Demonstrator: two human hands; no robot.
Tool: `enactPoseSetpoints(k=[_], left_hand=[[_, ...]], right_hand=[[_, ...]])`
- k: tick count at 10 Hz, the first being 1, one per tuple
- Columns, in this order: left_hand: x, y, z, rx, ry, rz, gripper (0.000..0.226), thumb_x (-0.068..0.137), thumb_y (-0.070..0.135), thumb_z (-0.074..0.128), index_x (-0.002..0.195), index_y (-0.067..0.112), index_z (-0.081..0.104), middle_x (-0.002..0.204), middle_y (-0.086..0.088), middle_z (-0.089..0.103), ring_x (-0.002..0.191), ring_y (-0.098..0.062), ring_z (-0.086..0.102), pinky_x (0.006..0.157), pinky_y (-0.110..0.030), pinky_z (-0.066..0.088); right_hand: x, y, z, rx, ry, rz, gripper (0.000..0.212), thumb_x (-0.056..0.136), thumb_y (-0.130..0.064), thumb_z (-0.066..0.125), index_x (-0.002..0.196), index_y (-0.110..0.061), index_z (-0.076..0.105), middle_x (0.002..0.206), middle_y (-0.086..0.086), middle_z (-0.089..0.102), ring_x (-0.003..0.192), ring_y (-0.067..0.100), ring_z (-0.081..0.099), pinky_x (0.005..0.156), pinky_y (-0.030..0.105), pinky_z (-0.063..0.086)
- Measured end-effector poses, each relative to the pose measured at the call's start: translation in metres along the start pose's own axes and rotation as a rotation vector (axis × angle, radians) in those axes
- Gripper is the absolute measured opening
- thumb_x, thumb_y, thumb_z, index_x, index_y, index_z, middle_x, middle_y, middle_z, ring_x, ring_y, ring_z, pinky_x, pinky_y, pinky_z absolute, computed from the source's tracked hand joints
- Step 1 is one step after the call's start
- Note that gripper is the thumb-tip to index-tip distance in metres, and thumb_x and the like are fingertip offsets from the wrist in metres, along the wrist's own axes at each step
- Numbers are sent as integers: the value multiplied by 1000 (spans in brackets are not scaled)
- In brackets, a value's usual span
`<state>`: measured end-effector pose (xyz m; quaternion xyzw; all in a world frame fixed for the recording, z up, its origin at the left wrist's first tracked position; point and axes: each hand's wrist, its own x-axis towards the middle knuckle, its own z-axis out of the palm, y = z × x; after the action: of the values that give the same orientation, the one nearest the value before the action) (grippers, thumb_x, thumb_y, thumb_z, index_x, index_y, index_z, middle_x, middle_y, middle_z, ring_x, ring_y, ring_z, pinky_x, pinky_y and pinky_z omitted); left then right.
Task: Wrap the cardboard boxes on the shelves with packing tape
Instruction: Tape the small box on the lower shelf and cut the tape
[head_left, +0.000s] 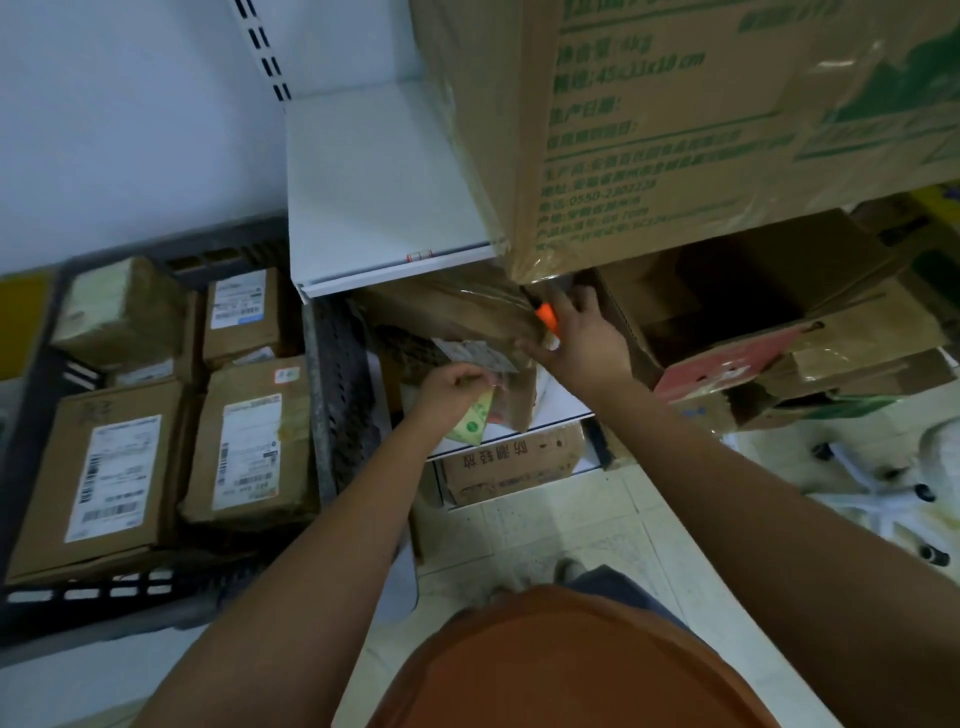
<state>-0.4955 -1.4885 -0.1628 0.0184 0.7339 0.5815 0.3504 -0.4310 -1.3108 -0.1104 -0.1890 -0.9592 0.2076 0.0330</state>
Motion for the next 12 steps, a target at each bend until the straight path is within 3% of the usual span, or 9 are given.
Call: enactPoseSetpoints(k=[1,3,4,6,7,8,9,10,12], left_hand=[[-16,-3,-4,-121,42,-40,11,95,3,63,102,-5,66,93,-19,71,70,-30,72,54,-35,60],[-37,-33,-13,-157,85,-78,7,94,5,64,88,6,67,99,-25,72,86,-33,74,73,-47,62],[-50,-41,-12,-171,101,-90,5,95,5,62,92,3,67,100,-25,71,89,-30,74,74,-48,62],[-63,-61,-28,-239,262,-196,7,96,5,61,101,1,65,86,-17,71,70,-33,69,67,-38,61],[-64,-88,-34,-166,364,-276,7,93,11,65,87,12,71,90,-16,73,80,-36,71,83,-53,59],[-69,-111,-32,-28,379,-340,13,92,19,65,86,11,73,98,-14,73,88,-32,69,86,-40,57],[-70,-134,-25,3,351,-424,19,83,32,67,83,14,74,95,-15,75,88,-36,71,87,-49,58],[-56,-159,-18,-37,357,-435,12,86,26,73,77,18,75,91,-11,75,88,-36,72,86,-53,58],[-34,-137,8,-6,371,-430,6,94,17,66,92,13,70,103,-12,70,98,-30,65,97,-43,53]], right_hand=[[32,-1,-4,-90,-192,30,104,69,-74,71,152,-38,19,160,16,12,118,41,56,87,42,51],[44,-6,8,-333,-365,-54,132,66,-70,76,157,-23,-6,156,29,15,123,43,53,92,43,48],[20,-12,13,-196,-279,3,121,68,-60,80,155,-22,5,145,25,27,109,41,58,83,41,50],[-34,30,24,571,-209,511,82,79,-49,76,138,-7,39,113,8,52,97,24,56,79,35,47],[-69,53,43,844,-345,671,44,85,-44,72,100,-4,61,74,8,60,57,14,59,54,23,49],[-74,71,71,1049,-293,786,11,98,-17,60,92,-18,50,81,4,55,43,1,61,45,18,52],[-65,90,101,1156,-228,866,5,95,-4,60,96,-9,59,87,12,72,74,14,69,74,30,61],[-49,90,133,1144,-266,936,16,86,-8,69,102,-5,64,94,15,66,74,20,61,65,29,54],[-38,51,148,1091,-305,1036,18,103,-22,42,88,-17,50,78,6,48,59,18,48,47,31,45]])
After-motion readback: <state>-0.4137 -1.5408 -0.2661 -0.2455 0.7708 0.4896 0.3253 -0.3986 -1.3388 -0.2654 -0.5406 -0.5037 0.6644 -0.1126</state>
